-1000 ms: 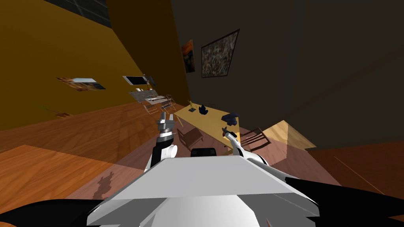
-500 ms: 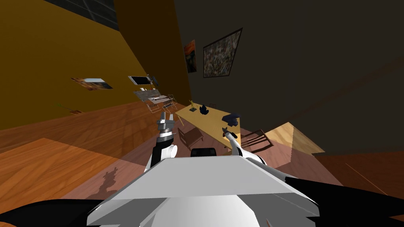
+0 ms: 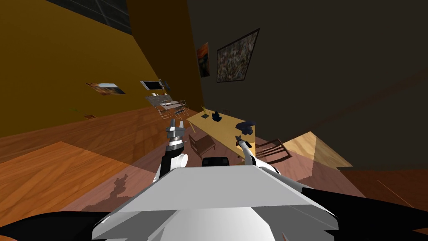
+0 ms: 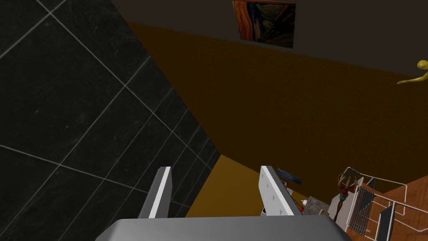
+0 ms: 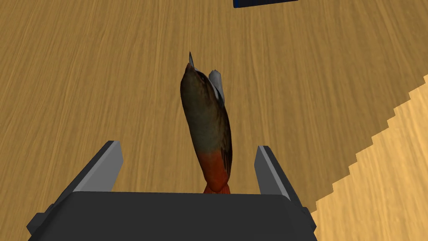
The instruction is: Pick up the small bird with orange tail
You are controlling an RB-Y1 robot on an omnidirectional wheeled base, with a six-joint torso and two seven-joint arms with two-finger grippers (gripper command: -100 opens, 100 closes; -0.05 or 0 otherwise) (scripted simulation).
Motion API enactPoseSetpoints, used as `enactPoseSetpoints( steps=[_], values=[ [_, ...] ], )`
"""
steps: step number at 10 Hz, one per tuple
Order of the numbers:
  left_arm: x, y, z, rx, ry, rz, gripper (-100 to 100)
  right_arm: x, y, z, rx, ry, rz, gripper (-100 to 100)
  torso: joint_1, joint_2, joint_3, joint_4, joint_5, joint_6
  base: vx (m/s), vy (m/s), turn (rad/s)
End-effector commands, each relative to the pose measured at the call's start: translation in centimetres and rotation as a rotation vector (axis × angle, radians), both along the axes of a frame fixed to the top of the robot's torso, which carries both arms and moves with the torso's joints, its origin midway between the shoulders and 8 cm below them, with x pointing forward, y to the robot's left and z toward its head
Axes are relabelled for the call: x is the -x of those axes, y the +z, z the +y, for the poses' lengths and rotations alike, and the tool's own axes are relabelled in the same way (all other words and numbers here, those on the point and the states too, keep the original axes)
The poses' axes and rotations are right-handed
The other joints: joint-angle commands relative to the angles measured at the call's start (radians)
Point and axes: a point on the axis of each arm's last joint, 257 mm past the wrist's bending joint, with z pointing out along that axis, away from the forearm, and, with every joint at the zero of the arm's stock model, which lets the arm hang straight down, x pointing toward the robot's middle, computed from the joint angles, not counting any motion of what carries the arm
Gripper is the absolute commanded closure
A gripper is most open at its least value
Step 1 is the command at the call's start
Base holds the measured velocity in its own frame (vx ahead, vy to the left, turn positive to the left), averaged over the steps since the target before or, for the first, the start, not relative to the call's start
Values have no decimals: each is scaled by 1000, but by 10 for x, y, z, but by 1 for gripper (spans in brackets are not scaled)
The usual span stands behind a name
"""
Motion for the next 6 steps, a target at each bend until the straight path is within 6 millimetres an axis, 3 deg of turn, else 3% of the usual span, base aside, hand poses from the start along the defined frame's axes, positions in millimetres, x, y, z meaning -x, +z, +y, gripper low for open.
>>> enactPoseSetpoints(
  steps=[1,6],
  values=[
    [0,0,0,0,0,0,0,1,-1,0,6,-4,2,-100,0,0,0,0,0,0,-8,-37,77],
    [0,0,0,0,0,0,0,3,-2,-1,29,-2,13,-100,1,0,0,0,0,1,-8,-21,30]
  ],
)
